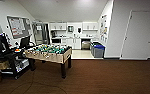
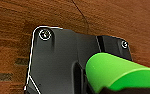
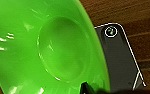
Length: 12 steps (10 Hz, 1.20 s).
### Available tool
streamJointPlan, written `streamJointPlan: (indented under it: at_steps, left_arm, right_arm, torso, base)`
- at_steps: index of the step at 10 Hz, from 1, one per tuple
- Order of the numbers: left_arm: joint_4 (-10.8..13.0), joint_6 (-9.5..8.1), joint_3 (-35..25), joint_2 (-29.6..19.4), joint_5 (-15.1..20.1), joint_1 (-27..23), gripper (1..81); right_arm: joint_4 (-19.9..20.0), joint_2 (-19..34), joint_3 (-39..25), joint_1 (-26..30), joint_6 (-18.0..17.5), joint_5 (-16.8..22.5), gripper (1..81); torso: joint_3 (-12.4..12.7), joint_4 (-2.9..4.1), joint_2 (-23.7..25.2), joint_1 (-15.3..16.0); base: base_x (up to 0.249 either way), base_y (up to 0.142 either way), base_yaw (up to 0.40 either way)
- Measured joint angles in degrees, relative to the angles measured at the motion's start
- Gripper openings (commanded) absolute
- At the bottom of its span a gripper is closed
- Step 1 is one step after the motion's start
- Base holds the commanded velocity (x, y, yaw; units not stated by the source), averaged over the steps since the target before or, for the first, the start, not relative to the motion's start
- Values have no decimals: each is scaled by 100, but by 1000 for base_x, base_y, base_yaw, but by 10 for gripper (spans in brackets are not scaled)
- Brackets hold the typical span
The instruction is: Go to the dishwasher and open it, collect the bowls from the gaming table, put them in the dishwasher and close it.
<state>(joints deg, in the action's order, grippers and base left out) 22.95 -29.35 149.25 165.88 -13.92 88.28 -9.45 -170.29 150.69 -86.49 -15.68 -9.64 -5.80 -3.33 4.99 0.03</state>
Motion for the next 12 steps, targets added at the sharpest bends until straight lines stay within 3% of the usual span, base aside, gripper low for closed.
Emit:
streamJointPlan:
  at_steps: [6, 12]
  left_arm:
    - [0, 0, -18, -16, -29, 0, 10]
    - [0, 0, -24, 0, -60, 11, 10]
  right_arm:
    - [2, -13, 22, 5, 2, 2, 10]
    - [5, -17, 24, -2, 0, 0, 10]
  torso:
    - [0, 0, -2, 0]
    - [2, 0, -2, 0]
  base:
    - [139, 0, 0]
    - [147, -75, 0]
